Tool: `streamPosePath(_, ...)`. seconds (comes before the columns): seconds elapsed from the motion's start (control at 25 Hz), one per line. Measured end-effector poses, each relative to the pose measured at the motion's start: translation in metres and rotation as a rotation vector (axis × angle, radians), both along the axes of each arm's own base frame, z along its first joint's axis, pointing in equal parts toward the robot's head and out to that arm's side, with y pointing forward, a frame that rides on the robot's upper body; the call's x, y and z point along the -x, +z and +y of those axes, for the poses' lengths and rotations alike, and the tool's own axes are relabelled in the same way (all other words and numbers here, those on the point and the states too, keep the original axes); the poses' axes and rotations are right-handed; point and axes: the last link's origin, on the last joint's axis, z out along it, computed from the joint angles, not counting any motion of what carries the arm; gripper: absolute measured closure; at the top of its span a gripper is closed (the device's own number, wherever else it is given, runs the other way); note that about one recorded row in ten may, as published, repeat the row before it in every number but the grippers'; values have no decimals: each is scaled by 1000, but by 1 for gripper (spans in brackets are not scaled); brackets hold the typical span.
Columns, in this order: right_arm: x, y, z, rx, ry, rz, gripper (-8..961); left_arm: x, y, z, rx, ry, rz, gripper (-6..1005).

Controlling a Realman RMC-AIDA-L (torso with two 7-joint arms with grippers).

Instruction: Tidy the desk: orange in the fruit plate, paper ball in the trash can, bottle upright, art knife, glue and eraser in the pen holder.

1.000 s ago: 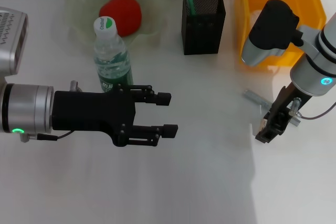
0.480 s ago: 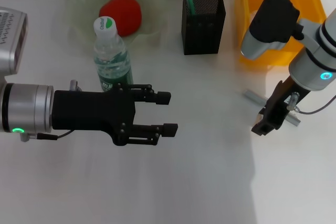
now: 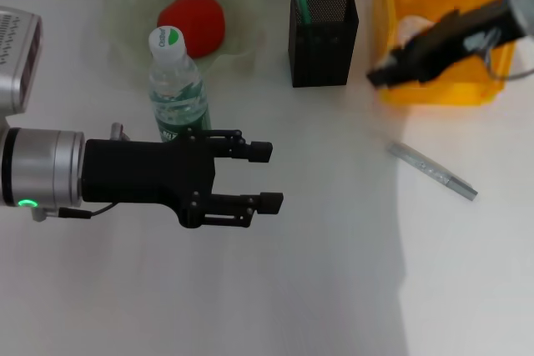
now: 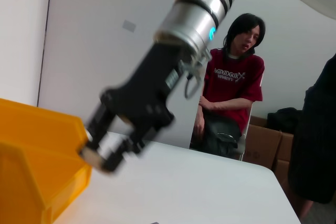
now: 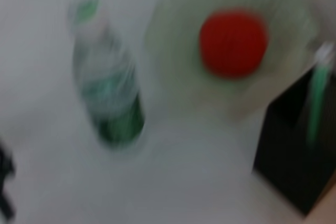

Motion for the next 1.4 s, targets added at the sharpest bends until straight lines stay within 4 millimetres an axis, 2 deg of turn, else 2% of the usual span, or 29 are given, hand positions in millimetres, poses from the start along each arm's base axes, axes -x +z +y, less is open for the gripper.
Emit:
streamPosePath(0.08,-2,26,11,-141,-18,180,524,-1,0,0,0,-2,0,306)
streamPosePath(0.16,-3,33,14,-180,-22,231,522,-1,0,1,0,-3,-1,306)
streamPosePath(0.28,-13,53,24,-323,-42,440,519,-1,-1,1,-1,-1,0,306)
streamPosePath(0.4,-18,58,29,-371,-65,543,516,-1,-1,1,-1,-1,0,306)
streamPosePath(0.56,-27,59,46,-402,-140,664,511,-1,-1,1,-3,-1,1,307)
streamPosePath(0.64,-29,57,58,-389,-179,680,509,-1,-1,1,-2,-1,2,308)
streamPosePath(0.68,-30,54,70,-356,-220,677,508,-1,-2,1,-1,-2,3,308)
streamPosePath(0.88,-37,39,88,-256,-332,642,502,-1,-1,1,-4,-1,2,307)
streamPosePath(1.4,-34,27,91,-202,-363,534,488,-1,-2,1,-6,-8,6,308)
